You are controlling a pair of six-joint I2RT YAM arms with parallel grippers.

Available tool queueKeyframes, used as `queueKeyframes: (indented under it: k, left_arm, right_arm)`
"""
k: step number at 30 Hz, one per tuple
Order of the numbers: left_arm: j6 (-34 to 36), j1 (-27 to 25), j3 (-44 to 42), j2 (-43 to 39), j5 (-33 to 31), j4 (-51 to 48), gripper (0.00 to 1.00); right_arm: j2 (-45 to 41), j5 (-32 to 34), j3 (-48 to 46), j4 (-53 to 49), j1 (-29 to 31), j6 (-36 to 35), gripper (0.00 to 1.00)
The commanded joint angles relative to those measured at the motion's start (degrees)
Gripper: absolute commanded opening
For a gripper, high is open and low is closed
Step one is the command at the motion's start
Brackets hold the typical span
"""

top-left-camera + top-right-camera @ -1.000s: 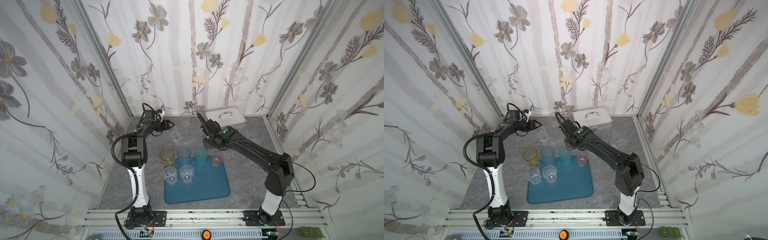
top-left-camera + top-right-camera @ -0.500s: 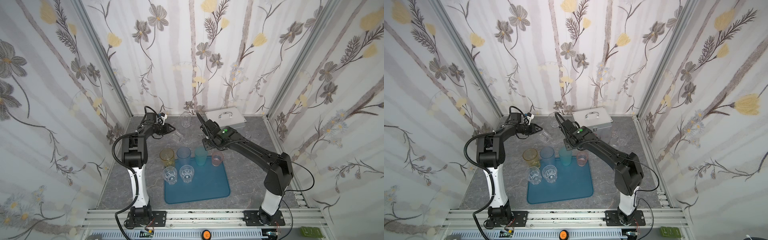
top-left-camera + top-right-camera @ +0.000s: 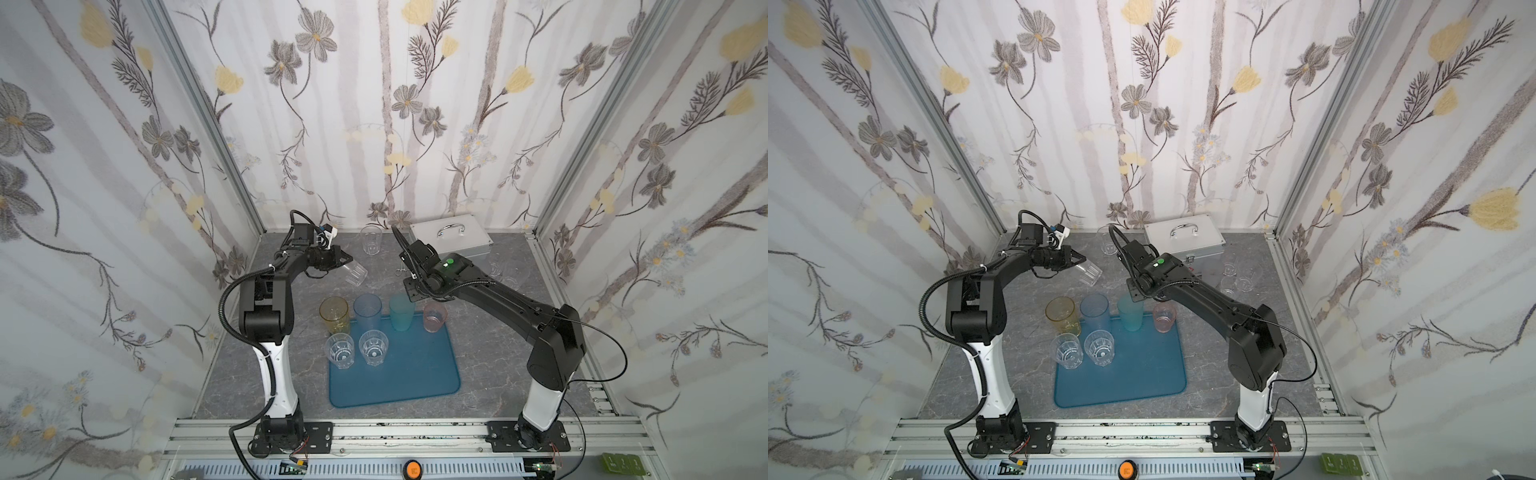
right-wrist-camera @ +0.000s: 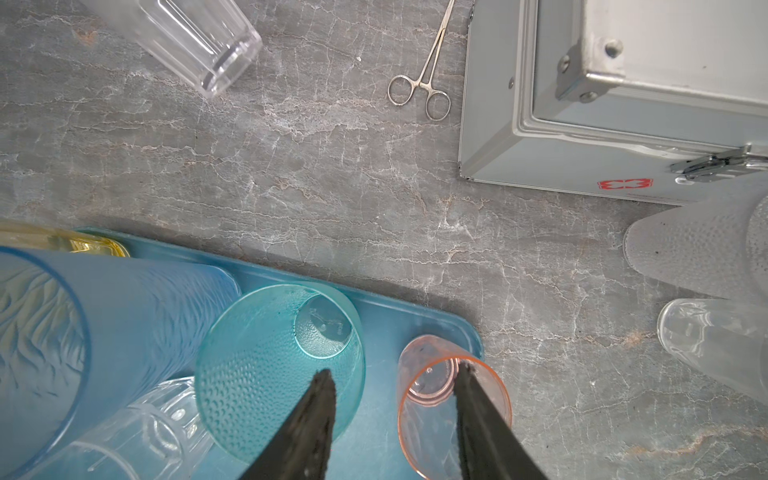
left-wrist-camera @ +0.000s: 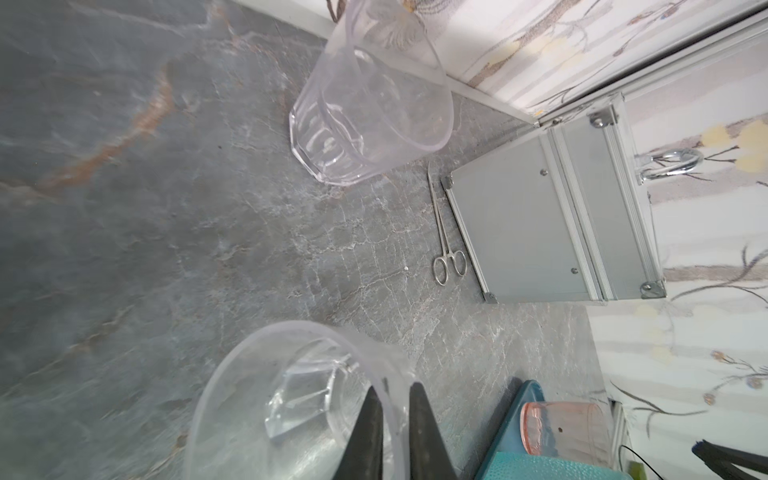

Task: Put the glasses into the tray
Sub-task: 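Grasp the clear glass on the table with the left gripper, then lift the clear glass and carry it over the tray with the left gripper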

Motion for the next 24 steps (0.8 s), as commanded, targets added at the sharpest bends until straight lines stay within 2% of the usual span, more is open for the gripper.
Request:
queueKeyframes:
  k: [1, 13, 19, 24]
  left_arm:
    - [-0.2, -0.3, -0.1, -2.5, -1.3, -0.3, 0.00]
    - [-5.0, -4.8, -0.6, -18.3, -10.3, -0.4, 0.00]
    - [-8.0, -12.1, -3.4, -30.4, -20.9, -2.7, 0.00]
    - [-10.3, -21.6, -6.7, -39.8, -30.1, -7.1, 0.00]
  right_arm:
    - [-0.5, 0.4, 0.2, 2.5, 0.0, 0.6, 0.48]
    - [-4.3, 3.9, 0.2, 2.6, -0.7, 1.8, 0.48]
    - [-8.6, 5.4, -1.3, 3.6, -3.2, 2.8, 0.48]
    - [-12.8, 5.7, -4.2, 4.8, -5.3, 3.5, 0.48]
